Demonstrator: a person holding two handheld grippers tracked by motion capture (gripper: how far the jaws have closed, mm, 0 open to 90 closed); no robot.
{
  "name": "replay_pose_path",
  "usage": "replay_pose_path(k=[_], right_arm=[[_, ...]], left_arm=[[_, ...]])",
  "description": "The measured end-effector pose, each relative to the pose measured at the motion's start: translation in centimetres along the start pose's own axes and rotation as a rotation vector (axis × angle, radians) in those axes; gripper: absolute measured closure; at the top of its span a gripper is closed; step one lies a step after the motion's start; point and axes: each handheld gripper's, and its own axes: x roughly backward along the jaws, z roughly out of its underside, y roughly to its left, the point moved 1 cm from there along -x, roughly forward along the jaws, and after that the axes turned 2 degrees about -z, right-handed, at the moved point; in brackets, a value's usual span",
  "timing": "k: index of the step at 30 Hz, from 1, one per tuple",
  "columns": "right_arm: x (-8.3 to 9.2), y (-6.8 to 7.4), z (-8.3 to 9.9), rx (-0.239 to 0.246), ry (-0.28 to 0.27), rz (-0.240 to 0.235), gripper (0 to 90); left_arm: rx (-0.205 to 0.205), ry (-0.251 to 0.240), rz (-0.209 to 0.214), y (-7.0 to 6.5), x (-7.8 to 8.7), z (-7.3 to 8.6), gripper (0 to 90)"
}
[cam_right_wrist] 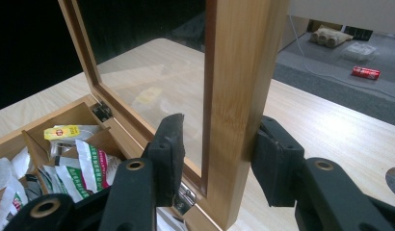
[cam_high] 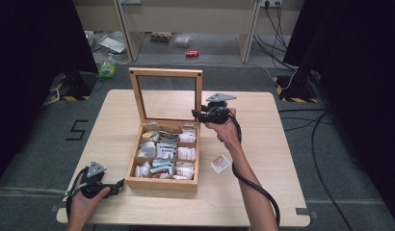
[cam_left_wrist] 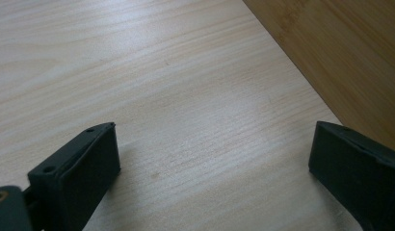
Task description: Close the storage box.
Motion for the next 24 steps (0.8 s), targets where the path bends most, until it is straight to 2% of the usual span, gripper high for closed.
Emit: replay_pose_path(k=[11, 15, 24], right_arm=[[0.9, 0.9, 0.3, 0.023, -0.009, -0.01, 58.5], [1.2, 1.2, 0.3, 0.027, -0.019, -0.017, 61.5], [1.8, 2.1, 0.8, 0.064, -0.016, -0.018, 59.2]], left_arm=[[0.0, 0.0, 0.001, 0.0, 0.0, 0.0, 3.2], [-0.001, 0.001, 0.001, 0.0, 0.0, 0.0, 3.1], [-0.001, 0.001, 0.0, 0.0, 0.0, 0.0, 3.2]])
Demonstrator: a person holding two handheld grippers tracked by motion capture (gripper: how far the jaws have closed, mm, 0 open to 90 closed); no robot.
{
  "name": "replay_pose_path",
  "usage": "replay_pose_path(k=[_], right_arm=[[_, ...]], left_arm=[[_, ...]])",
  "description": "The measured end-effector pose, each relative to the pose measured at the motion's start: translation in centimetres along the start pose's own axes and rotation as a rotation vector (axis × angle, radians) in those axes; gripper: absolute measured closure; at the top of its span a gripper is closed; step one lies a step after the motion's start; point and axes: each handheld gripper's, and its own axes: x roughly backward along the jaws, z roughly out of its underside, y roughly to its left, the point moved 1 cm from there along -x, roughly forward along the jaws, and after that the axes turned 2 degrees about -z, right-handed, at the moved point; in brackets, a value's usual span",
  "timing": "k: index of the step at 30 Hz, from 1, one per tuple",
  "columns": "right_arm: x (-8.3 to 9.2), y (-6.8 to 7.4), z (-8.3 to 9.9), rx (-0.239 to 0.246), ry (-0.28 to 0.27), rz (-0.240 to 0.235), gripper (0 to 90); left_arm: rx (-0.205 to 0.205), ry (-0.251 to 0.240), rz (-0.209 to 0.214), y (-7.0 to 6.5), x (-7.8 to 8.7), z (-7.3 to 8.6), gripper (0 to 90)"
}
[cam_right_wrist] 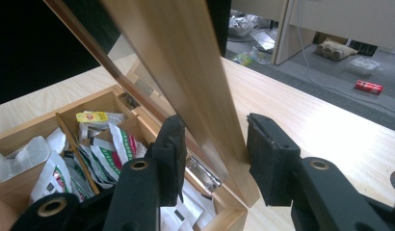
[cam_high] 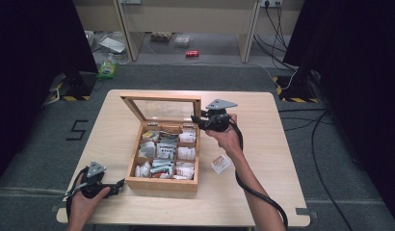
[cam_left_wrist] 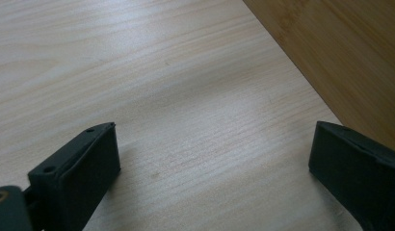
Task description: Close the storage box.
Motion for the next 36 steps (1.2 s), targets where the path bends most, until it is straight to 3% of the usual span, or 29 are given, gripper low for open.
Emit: replay_pose_path(k=[10, 27, 36], right_arm=[[0.5, 0.8, 0.5, -0.016, -0.009, -0.012, 54.7], [1.1, 2.4, 1.2, 0.047, 0.016, 0.002, 48.6], [2.0, 3.0, 1.4, 0.013, -0.01, -0.027, 42.0]], left_arm=[[0.0, 0.0, 0.0, 0.0, 0.0, 0.0, 3.2], [0.001, 0.0, 0.0, 0.0, 0.0, 0.0, 3.2], [0.002, 0.001, 0.001, 0.0, 0.0, 0.0, 3.2]])
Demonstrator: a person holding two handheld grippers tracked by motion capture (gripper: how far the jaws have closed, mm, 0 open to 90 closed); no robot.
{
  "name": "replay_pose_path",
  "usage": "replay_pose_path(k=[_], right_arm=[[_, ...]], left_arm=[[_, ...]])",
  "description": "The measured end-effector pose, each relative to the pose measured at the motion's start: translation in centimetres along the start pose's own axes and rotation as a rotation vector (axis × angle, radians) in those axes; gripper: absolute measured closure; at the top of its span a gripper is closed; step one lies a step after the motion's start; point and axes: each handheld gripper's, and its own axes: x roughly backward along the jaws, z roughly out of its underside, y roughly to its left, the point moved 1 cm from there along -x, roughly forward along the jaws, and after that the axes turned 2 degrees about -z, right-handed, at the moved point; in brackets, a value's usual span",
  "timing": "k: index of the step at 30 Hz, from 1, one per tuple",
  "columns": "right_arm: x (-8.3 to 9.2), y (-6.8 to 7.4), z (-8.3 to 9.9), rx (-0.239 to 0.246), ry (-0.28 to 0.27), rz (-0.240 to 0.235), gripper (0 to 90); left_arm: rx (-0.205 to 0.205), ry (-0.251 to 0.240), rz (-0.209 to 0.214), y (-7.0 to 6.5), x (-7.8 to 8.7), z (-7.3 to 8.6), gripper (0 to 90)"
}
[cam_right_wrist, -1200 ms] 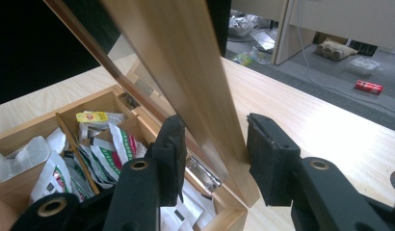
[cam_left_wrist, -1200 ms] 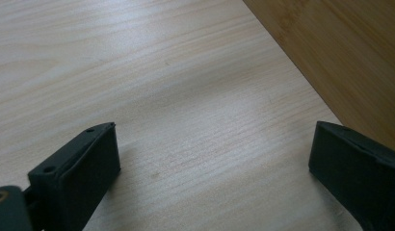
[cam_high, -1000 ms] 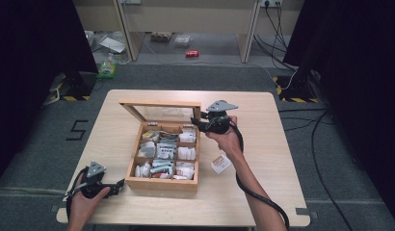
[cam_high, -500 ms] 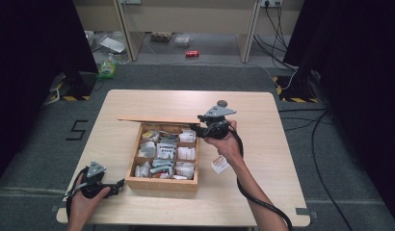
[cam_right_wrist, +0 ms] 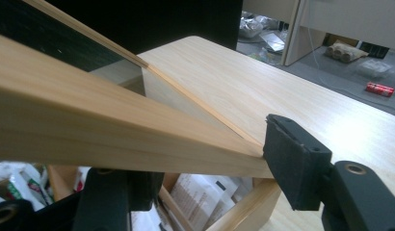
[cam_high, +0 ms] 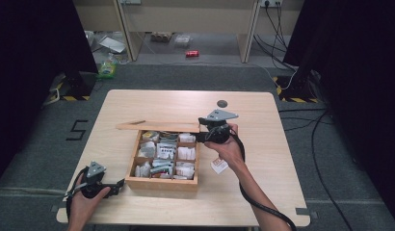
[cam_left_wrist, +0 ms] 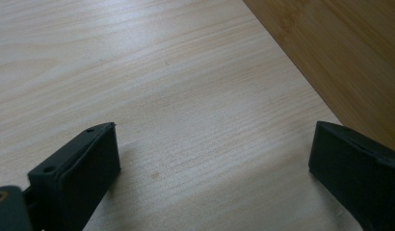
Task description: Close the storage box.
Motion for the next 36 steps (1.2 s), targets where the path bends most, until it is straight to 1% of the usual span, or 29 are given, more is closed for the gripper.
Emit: replay_pose_path(k=[4, 5, 6, 7, 12, 15, 17, 22, 26, 29, 30, 33, 36], right_arm=[[0.5, 0.2, 0.2, -0.006, -0.002, 0.004, 41.0], [0.6, 0.1, 0.2, -0.023, -0.005, -0.006, 41.3], [0.8, 0.1, 0.4, -0.052, -0.007, -0.019, 41.1], [1.1, 0.0, 0.5, -0.068, -0.015, -0.029, 41.2], [1.6, 0.3, 0.9, -0.047, -0.008, -0.04, 41.7], [1.7, 0.6, 1.2, -0.048, -0.011, -0.058, 41.6], [1.8, 0.9, 1.4, -0.042, -0.009, -0.059, 41.6], [2.1, 1.0, 1.6, -0.06, -0.022, -0.075, 41.7], [2.3, 1.3, 1.9, -0.061, -0.025, -0.073, 41.6], [2.3, 1.5, 2.2, -0.067, -0.024, -0.08, 41.4], [2.3, 1.5, 2.3, -0.058, -0.024, -0.078, 41.4], [2.4, 1.7, 2.7, -0.052, -0.017, -0.074, 41.2], [2.4, 1.9, 3.0, -0.054, -0.012, -0.075, 41.0]], left_arm=[[0.001, 0.0, 0.0, 0.0, 0.0, 0.0, 3.1], [0.0, 0.0, 0.0, 0.0, 0.0, 0.0, 3.2], [0.0, 0.0, 0.0, 0.0, 0.0, 0.0, 3.2], [0.0, -0.001, 0.0, 0.0, 0.0, 0.0, 3.2], [0.0, -0.001, 0.0, 0.0, 0.0, 0.0, 3.1], [0.0, -0.001, 0.0, 0.0, 0.0, 0.0, 3.1], [0.001, -0.001, 0.0, 0.0, 0.0, 0.0, 3.1], [0.0, 0.0, 0.0, 0.0, 0.0, 0.0, 3.2], [0.0, 0.0, 0.0, 0.0, 0.0, 0.0, 3.1], [0.001, -0.002, -0.001, 0.0, 0.0, 0.0, 3.1], [0.001, -0.002, -0.001, 0.0, 0.0, 0.0, 3.2], [0.001, -0.002, -0.001, 0.0, 0.0, 0.0, 3.1], [-0.003, -0.001, -0.002, 0.0, 0.0, 0.0, 3.1]])
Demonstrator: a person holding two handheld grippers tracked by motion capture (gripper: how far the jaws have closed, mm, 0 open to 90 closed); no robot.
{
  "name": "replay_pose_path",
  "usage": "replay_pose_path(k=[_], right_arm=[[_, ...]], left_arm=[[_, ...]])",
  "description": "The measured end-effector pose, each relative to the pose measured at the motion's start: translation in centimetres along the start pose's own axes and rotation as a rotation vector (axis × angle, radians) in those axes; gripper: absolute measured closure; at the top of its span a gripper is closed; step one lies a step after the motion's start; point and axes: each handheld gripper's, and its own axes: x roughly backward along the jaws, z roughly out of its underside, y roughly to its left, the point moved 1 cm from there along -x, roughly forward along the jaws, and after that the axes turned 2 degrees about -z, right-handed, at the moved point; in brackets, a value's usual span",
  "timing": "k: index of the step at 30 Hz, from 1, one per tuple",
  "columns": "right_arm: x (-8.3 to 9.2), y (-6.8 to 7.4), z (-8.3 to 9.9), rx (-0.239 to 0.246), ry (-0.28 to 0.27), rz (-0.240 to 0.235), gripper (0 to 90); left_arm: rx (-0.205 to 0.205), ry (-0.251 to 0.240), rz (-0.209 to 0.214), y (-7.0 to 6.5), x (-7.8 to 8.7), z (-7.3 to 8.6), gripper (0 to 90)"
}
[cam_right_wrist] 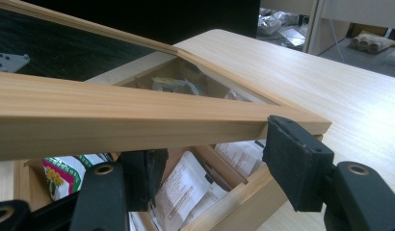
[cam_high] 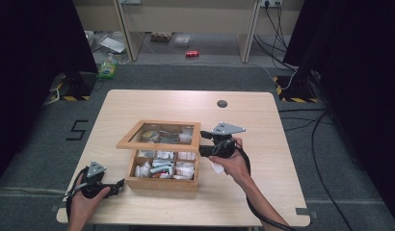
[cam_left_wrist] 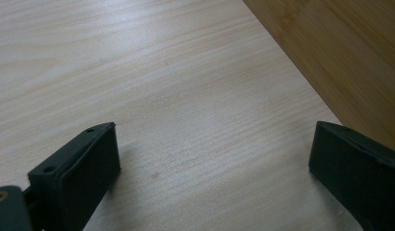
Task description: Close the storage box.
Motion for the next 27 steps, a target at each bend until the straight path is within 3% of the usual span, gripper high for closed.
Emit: replay_pose_path(k=[27], right_arm=[[1.2, 1.7, 2.6, 0.012, 0.013, -0.036, 40.6]], left_arm=[[0.001, 0.0, 0.0, 0.0, 0.0, 0.0, 3.1]])
